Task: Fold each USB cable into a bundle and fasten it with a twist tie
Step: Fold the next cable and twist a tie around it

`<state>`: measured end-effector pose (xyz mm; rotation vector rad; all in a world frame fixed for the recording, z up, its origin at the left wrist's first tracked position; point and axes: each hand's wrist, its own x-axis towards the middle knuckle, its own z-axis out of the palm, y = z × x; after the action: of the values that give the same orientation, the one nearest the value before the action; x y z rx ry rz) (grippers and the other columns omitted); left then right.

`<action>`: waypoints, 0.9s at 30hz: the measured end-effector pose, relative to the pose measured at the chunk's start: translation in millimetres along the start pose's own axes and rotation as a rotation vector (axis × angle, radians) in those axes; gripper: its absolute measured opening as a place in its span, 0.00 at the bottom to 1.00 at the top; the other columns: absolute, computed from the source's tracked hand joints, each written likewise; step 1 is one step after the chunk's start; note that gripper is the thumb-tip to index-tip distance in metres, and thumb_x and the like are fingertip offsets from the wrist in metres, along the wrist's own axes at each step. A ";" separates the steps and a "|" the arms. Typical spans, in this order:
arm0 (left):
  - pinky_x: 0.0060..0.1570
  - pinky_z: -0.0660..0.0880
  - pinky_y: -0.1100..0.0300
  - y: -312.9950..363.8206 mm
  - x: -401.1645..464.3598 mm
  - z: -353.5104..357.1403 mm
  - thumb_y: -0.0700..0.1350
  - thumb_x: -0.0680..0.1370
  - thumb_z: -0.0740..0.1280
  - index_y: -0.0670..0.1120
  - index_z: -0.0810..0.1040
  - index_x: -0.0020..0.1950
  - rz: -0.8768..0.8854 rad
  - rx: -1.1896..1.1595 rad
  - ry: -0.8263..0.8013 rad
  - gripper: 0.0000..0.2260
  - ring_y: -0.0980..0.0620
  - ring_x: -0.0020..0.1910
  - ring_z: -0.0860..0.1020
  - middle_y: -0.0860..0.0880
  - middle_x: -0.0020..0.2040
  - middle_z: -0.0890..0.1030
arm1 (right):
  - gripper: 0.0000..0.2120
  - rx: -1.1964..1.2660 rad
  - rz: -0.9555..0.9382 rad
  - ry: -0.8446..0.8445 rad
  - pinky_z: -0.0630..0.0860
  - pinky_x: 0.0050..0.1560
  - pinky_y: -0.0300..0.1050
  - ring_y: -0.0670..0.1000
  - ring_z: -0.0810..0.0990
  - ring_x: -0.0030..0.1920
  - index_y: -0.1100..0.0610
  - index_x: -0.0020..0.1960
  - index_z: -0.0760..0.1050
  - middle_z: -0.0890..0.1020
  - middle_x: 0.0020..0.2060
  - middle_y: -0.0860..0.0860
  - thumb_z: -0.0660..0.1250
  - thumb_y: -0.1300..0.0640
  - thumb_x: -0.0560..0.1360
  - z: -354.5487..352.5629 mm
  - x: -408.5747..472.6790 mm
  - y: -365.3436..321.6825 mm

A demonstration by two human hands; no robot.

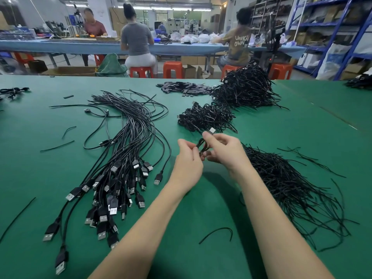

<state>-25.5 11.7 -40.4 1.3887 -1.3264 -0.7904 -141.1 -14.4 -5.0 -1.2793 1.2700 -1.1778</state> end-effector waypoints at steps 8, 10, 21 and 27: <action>0.24 0.62 0.66 -11.8 10.3 -7.8 0.34 0.83 0.53 0.44 0.64 0.50 -0.315 -0.622 0.087 0.06 0.57 0.27 0.67 0.46 0.39 0.74 | 0.10 -1.206 0.074 0.058 0.72 0.42 0.42 0.56 0.81 0.49 0.50 0.54 0.83 0.85 0.50 0.51 0.69 0.55 0.74 -42.5 5.7 -5.7; 0.25 0.62 0.65 -10.6 10.0 -8.9 0.34 0.83 0.53 0.44 0.64 0.50 -0.326 -0.665 0.109 0.07 0.56 0.28 0.67 0.46 0.39 0.74 | 0.10 -1.182 0.111 0.080 0.70 0.40 0.42 0.57 0.80 0.48 0.51 0.53 0.84 0.85 0.49 0.51 0.69 0.57 0.73 -41.2 4.7 -0.2; 0.27 0.62 0.63 -5.0 7.8 -9.3 0.33 0.83 0.53 0.44 0.63 0.50 -0.304 -0.685 0.132 0.07 0.55 0.30 0.67 0.47 0.39 0.74 | 0.05 -1.076 0.055 0.210 0.74 0.42 0.42 0.55 0.82 0.45 0.45 0.48 0.86 0.86 0.45 0.49 0.71 0.51 0.76 -40.8 5.9 8.5; 0.27 0.62 0.64 -5.0 7.5 -9.5 0.34 0.83 0.53 0.44 0.64 0.51 -0.311 -0.699 0.118 0.06 0.55 0.30 0.67 0.46 0.39 0.74 | 0.05 -0.849 -0.065 0.167 0.73 0.36 0.40 0.49 0.82 0.43 0.44 0.48 0.87 0.85 0.40 0.44 0.71 0.48 0.77 -43.7 8.4 -1.8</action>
<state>-13.7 6.0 -41.2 1.0521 -0.6394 -1.2162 -184.5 -22.6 0.7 -1.8502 1.9764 -0.8022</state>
